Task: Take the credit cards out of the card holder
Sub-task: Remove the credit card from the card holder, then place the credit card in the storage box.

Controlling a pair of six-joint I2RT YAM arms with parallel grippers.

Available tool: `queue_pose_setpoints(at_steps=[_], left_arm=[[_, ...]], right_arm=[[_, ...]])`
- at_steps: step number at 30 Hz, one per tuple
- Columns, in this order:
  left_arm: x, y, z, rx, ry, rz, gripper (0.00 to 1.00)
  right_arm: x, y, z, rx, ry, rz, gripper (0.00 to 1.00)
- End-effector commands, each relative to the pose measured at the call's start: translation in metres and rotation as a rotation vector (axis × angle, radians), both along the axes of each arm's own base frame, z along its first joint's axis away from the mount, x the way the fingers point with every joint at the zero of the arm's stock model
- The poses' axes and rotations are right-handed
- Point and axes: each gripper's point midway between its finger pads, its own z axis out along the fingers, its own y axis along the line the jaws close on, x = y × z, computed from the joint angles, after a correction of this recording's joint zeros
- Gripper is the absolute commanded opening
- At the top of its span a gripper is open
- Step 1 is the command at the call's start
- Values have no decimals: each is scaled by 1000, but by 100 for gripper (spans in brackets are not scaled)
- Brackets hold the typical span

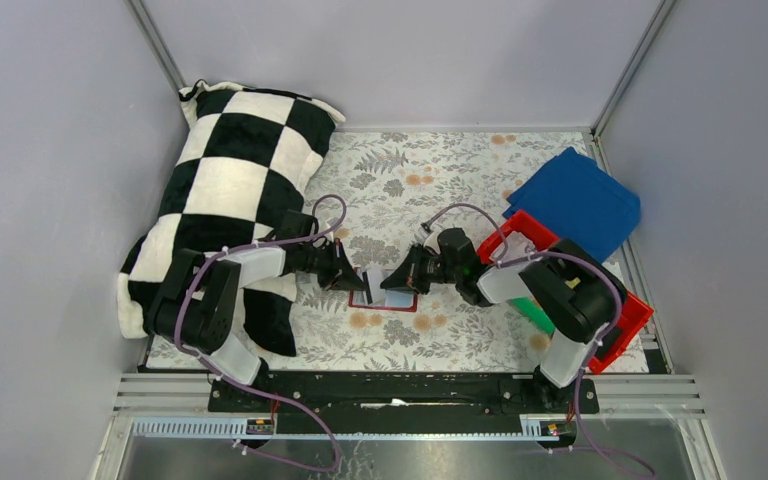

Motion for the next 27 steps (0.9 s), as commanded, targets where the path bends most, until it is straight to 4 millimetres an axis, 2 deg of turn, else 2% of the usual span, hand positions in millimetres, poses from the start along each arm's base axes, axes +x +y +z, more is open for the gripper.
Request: queue_pose_setpoints(at_steps=[1, 3, 6, 11, 13, 15, 19, 23, 25, 27], left_arm=[[16, -7, 31, -47, -116, -15, 0], [19, -6, 37, -31, -141, -11, 0], [25, -4, 55, -10, -197, -8, 8], [36, -3, 87, 3, -274, -5, 30], [39, -1, 97, 19, -299, 1, 39], [43, 2, 103, 43, -320, 16, 42], [50, 8, 115, 81, -368, 49, 43], [55, 11, 122, 107, -402, 73, 43], [56, 12, 125, 108, -412, 75, 42], [55, 12, 124, 107, -412, 73, 43]], right_arm=[[8, -4, 23, -87, -129, 17, 0], [12, -11, 28, -142, -165, -2, 0], [15, -28, 33, -254, -189, -40, 0], [28, -62, 46, -439, -238, -155, 0], [30, -85, 51, -544, -228, -230, 0], [35, -112, 62, -642, -235, -335, 0], [42, -181, 83, -852, -229, -535, 0], [43, -252, 87, -1001, -193, -699, 0], [42, -280, 88, -1083, -177, -752, 0], [42, -300, 93, -1184, -170, -785, 0]])
